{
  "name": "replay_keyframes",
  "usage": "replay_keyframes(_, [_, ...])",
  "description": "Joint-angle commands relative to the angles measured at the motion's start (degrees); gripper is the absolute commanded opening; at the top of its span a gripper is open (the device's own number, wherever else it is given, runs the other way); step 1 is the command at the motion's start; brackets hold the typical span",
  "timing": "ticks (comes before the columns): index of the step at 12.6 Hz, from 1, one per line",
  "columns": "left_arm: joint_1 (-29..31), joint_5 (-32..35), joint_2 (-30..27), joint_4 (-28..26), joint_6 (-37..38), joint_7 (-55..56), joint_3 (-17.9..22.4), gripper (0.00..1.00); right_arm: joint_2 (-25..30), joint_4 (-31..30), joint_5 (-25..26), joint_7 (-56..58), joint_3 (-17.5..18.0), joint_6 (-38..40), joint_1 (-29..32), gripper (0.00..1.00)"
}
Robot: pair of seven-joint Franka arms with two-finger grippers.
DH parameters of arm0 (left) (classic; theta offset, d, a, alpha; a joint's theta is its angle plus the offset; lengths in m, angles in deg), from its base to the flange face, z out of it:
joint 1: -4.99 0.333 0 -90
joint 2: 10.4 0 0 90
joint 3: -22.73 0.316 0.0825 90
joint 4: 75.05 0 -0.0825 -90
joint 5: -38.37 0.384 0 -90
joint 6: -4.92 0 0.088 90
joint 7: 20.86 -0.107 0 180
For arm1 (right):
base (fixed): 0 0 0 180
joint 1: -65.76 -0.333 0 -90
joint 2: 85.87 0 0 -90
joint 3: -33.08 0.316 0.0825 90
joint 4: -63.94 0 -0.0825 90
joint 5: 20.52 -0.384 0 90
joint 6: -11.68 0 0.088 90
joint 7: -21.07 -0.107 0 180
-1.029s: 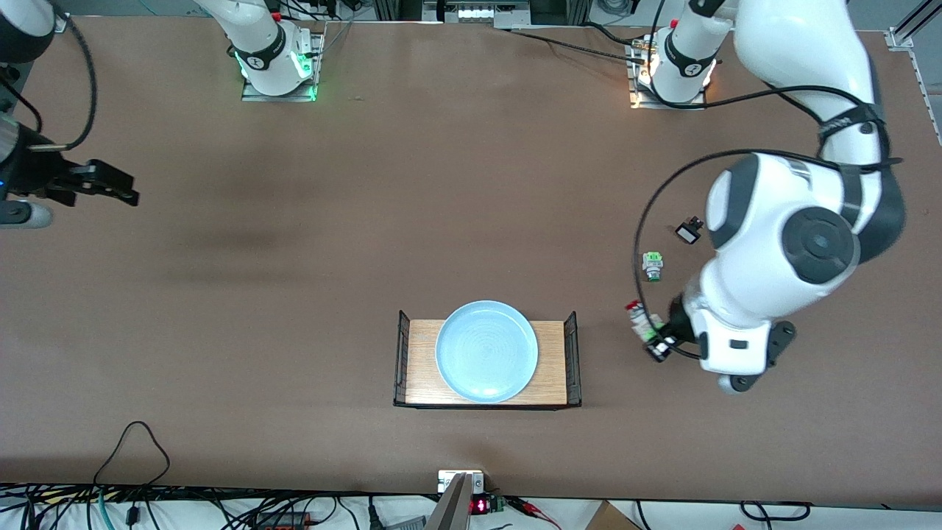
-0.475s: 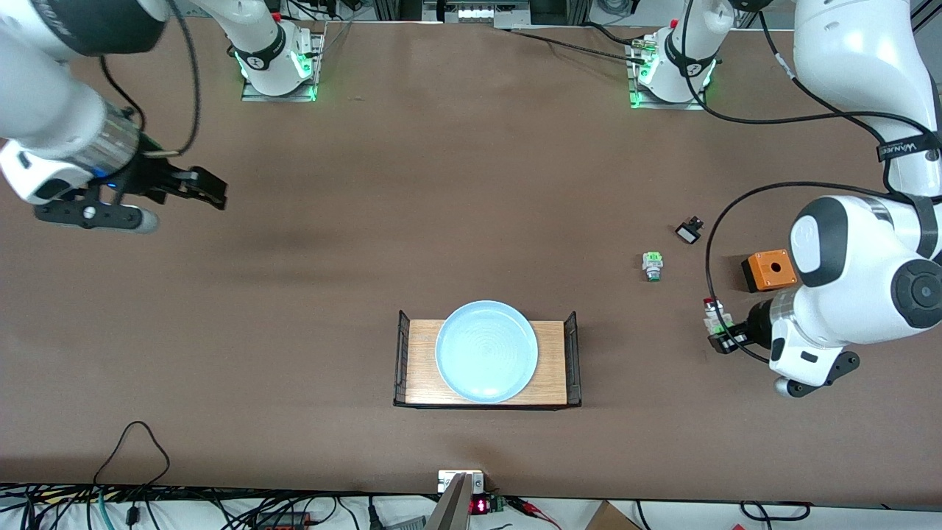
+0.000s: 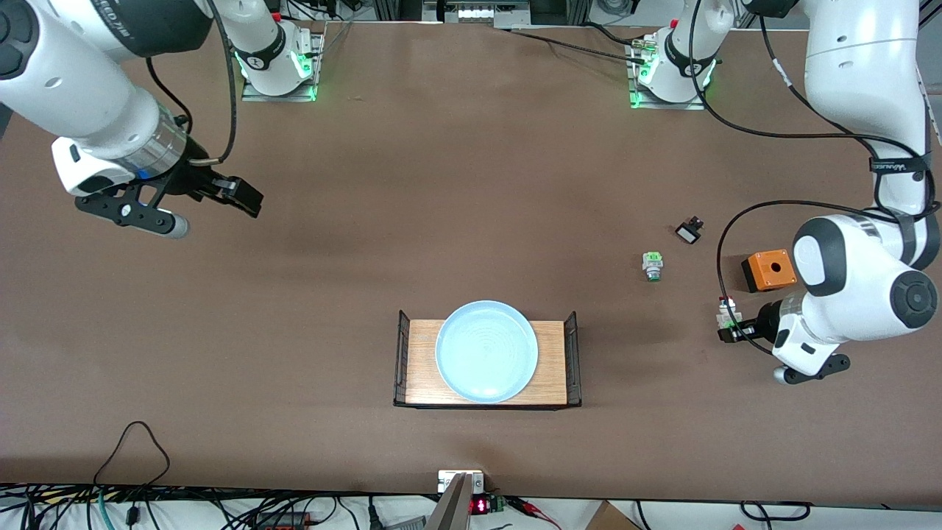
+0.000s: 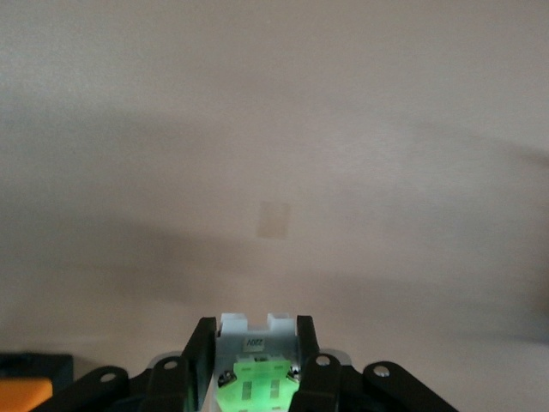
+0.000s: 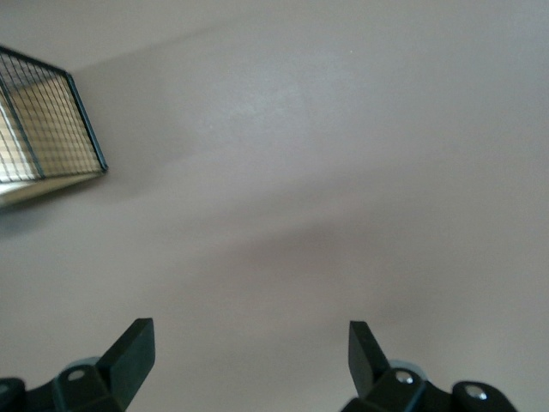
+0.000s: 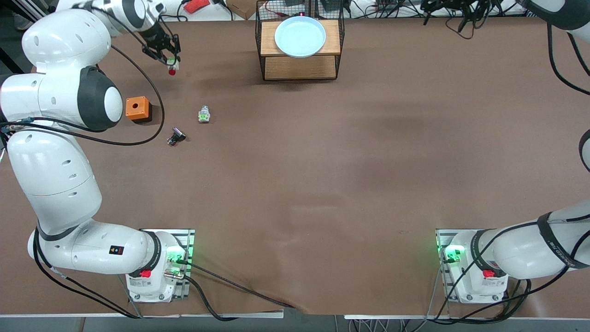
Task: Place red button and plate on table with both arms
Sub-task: 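Lower the button beside the orange box while the right gripper approaches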
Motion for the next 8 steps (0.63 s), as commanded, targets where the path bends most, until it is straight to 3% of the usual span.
replay_keyframes(1, [1.17, -1.42, 0.48, -3.92, -5.38, -7.86, -0.54, 0.00, -2.06, 0.55, -0.97, -10.56, -0.38, -3.66, -3.93, 1.00])
replay_keyframes(4, [1.61, -3.79, 2.51, -4.10, -7.06, -12.54, -0.54, 0.00, -4.34, 0.55, -6.58, -17.34, -0.38, -8.13, -6.66, 1.00])
replay_keyframes(8, [1.52, -4.24, 4.18, -6.03, -12.07, -12.98, -0.71, 0.07, -8.30, 0.55, -11.24, -22.61, -0.38, -20.87, -12.10, 1.00])
